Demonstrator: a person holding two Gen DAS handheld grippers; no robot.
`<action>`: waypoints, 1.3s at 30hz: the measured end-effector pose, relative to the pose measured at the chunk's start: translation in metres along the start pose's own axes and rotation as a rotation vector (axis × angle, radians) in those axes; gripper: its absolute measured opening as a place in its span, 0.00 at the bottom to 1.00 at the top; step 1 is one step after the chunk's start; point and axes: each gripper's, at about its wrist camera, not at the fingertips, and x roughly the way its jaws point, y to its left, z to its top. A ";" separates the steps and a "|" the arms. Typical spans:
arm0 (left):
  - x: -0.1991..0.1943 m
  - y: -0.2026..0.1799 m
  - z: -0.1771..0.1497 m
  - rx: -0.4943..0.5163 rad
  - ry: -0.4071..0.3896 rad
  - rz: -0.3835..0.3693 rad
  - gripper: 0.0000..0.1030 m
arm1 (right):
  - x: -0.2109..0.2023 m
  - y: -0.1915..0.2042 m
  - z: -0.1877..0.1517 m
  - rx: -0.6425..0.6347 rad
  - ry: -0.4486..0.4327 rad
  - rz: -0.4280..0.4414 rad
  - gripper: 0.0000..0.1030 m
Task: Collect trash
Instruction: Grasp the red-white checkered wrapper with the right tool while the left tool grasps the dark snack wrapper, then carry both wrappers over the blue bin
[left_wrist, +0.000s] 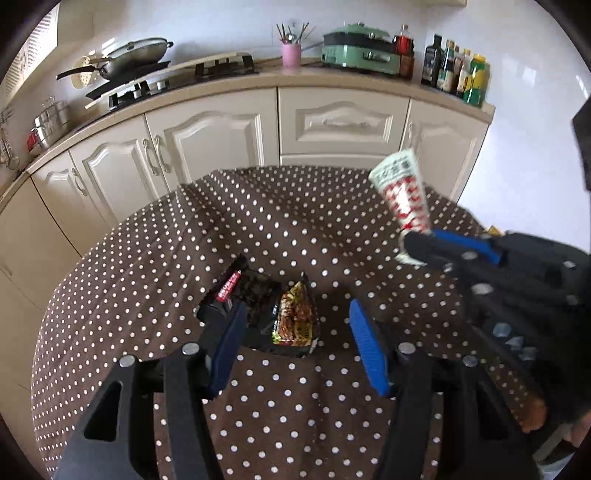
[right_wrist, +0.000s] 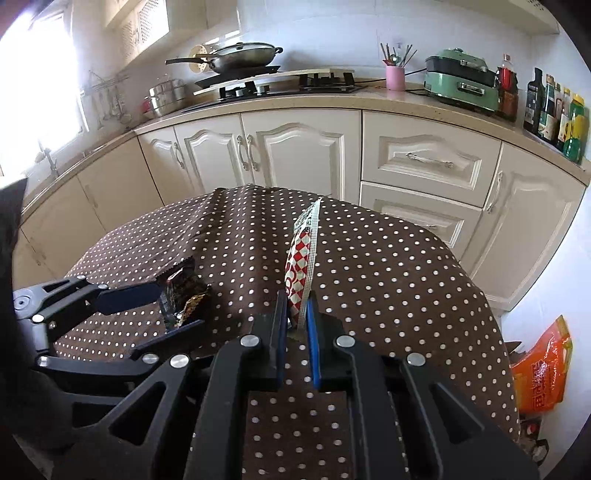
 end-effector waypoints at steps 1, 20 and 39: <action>0.004 0.002 0.000 -0.007 0.009 0.006 0.55 | 0.000 0.000 -0.001 -0.004 0.002 0.000 0.09; -0.109 0.084 -0.056 -0.225 -0.150 -0.013 0.10 | -0.042 0.095 -0.013 -0.104 -0.005 0.139 0.09; -0.269 0.274 -0.295 -0.573 -0.202 0.247 0.10 | -0.053 0.414 -0.109 -0.345 0.113 0.521 0.09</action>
